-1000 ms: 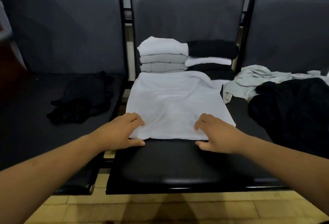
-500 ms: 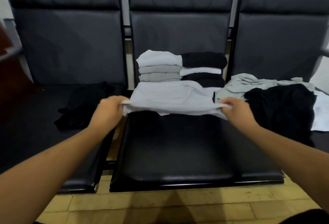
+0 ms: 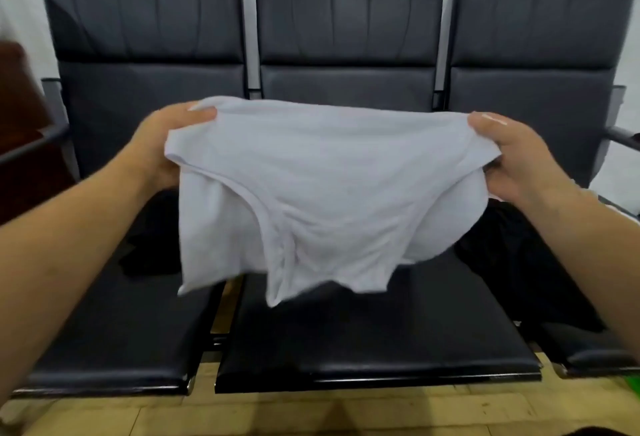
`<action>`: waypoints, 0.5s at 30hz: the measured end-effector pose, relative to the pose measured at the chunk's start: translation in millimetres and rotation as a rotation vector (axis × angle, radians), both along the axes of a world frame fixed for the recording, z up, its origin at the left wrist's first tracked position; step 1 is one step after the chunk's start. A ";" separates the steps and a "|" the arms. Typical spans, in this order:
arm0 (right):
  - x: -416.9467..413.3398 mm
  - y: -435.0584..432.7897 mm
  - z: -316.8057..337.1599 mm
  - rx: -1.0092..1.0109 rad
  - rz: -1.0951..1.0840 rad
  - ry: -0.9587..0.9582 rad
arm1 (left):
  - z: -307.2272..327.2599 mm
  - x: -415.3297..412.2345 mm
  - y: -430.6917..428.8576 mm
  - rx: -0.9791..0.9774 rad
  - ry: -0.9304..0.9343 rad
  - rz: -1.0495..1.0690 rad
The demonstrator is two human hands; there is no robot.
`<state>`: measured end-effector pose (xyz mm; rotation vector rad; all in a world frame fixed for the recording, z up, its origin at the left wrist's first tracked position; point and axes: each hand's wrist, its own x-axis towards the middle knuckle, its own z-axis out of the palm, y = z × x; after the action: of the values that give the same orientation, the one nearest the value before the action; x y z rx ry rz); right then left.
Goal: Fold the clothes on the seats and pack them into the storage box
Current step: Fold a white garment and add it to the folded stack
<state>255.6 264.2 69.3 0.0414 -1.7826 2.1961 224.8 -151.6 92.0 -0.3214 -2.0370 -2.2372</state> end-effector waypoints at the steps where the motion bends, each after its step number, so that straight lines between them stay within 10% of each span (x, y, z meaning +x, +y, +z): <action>1: -3.0 0.5 5.7 0.023 0.009 -0.004 | 3.9 -4.1 0.7 0.001 -0.014 0.039; 10: -87.6 3.9 -63.6 0.235 -0.219 -0.326 | -65.6 -84.1 20.5 -0.480 -0.189 0.142; 15: -99.0 1.5 -161.8 1.058 -0.310 -0.563 | -160.6 -91.6 27.1 -1.098 -0.107 0.328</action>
<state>156.6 265.7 -92.5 -0.6143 -2.8049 0.8959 133.2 -124.5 -68.6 0.0808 -2.8973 -0.8033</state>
